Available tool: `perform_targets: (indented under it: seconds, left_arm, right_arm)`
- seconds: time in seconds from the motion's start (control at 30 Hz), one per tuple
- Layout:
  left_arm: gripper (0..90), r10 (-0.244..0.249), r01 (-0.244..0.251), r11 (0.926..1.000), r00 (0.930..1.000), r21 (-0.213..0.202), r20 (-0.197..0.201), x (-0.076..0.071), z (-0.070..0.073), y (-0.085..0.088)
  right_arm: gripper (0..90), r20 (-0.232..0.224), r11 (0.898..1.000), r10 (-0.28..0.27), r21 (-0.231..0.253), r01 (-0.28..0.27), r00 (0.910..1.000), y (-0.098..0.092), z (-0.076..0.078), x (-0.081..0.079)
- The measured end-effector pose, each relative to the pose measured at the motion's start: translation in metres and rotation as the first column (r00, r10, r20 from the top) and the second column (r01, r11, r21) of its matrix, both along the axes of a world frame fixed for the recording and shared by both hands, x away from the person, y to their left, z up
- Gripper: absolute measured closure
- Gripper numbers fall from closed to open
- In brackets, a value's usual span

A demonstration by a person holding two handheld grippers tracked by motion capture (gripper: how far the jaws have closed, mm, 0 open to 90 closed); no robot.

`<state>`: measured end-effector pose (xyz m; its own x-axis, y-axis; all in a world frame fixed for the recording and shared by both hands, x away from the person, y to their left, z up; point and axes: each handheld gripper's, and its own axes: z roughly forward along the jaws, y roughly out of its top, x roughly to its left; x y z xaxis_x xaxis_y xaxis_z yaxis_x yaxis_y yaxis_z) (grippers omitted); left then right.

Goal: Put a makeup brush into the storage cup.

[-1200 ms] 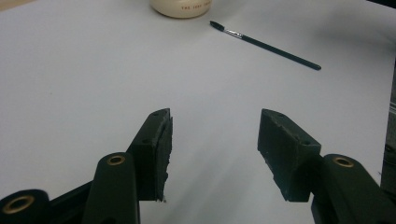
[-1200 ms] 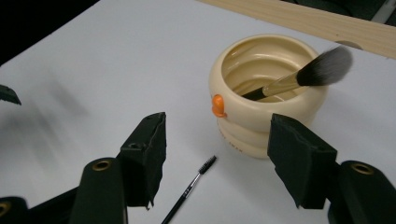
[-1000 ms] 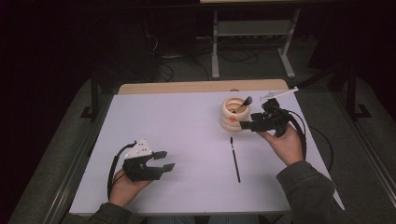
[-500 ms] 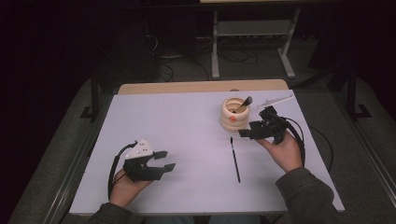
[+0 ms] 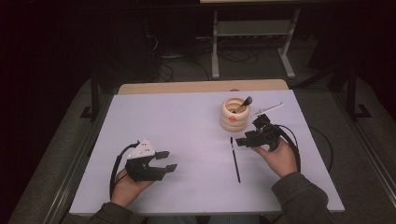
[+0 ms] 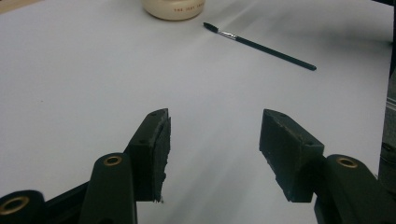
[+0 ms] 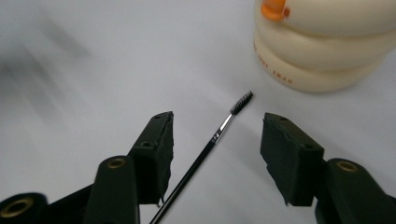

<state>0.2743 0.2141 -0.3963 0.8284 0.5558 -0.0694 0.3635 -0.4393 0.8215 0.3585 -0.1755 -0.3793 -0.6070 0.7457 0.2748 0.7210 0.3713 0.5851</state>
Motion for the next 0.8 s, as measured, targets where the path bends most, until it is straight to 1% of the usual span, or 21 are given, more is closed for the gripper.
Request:
perform_targets:
  seconds: [0.07,0.1,0.17,0.23,0.33,0.37,0.4,0.47,0.5,0.53,0.57,0.63,0.73,0.8]
  left_arm:
    - [42.7,0.0,0.0,1.0,1.0,0.001,0.001,0.0,0.0,0.001]
    - [42.7,0.0,0.0,1.0,1.0,-0.002,0.001,0.0,0.001,0.001]
    - [42.7,0.002,-0.002,1.0,1.0,-0.001,0.003,0.0,0.001,0.003]
    - [42.7,0.007,-0.007,1.0,1.0,-0.003,-0.003,0.0,0.001,0.003]
    - [42.7,0.004,-0.004,1.0,1.0,0.002,-0.001,0.0,0.001,0.002]
    - [42.7,0.002,-0.002,1.0,1.0,0.005,-0.002,-0.001,0.001,0.002]
    - [42.7,0.0,0.0,1.0,1.0,0.006,-0.001,0.0,0.001,0.002]
    - [42.7,0.001,-0.001,1.0,1.0,0.005,-0.004,-0.001,0.001,0.001]
    - [42.7,0.001,-0.001,1.0,1.0,0.006,-0.004,0.0,0.001,0.001]
    - [42.7,0.001,-0.001,1.0,1.0,0.005,-0.004,0.0,0.001,0.001]
    - [42.7,0.001,-0.001,1.0,1.0,0.006,-0.003,0.0,0.001,0.001]
    - [42.7,0.003,-0.003,1.0,1.0,0.002,0.0,0.0,0.001,0.002]
    - [42.7,0.001,-0.001,1.0,1.0,0.004,0.0,0.0,0.001,0.002]
    - [42.7,-0.001,0.001,1.0,1.0,0.008,-0.003,0.0,0.001,0.002]
  right_arm:
    - [43.7,-0.002,1.0,-0.004,-0.004,0.004,1.0,0.001,-0.004,-0.001]
    - [44.2,-0.017,1.0,-0.005,-0.006,0.005,0.9998,0.002,-0.005,-0.001]
    - [44.9,-0.011,1.0,-0.002,-0.006,0.002,0.9999,0.003,-0.008,-0.001]
    - [46.3,-0.019,1.0,0.002,-0.014,-0.002,0.9998,0.005,-0.01,-0.002]
    - [47.5,-0.031,1.0,0.003,-0.019,-0.004,0.9995,0.008,-0.013,-0.003]
    - [47.9,-0.033,1.0,0.006,-0.025,-0.007,0.9994,0.008,-0.014,-0.004]
    - [48.2,-0.028,1.0,0.005,-0.02,-0.006,0.9996,0.009,-0.016,-0.004]
    - [48.5,-0.043,1.0,0.011,-0.029,-0.013,0.999,0.011,-0.018,-0.004]
    - [48.9,-0.045,0.999,0.016,-0.043,-0.018,0.9989,0.013,-0.02,-0.004]
    - [49.4,-0.054,0.999,0.015,-0.039,-0.017,0.9984,0.015,-0.021,-0.004]
    - [49.9,-0.048,0.999,0.019,-0.04,-0.021,0.9987,0.016,-0.022,-0.004]
    - [50.6,-0.06,0.999,0.02,-0.044,-0.022,0.998,0.019,-0.024,-0.004]
    - [51.7,-0.064,0.997,0.037,-0.061,-0.04,0.9973,0.023,-0.027,-0.003]
    - [52.7,-0.08,0.997,0.033,-0.066,-0.039,0.9962,0.026,-0.03,-0.003]
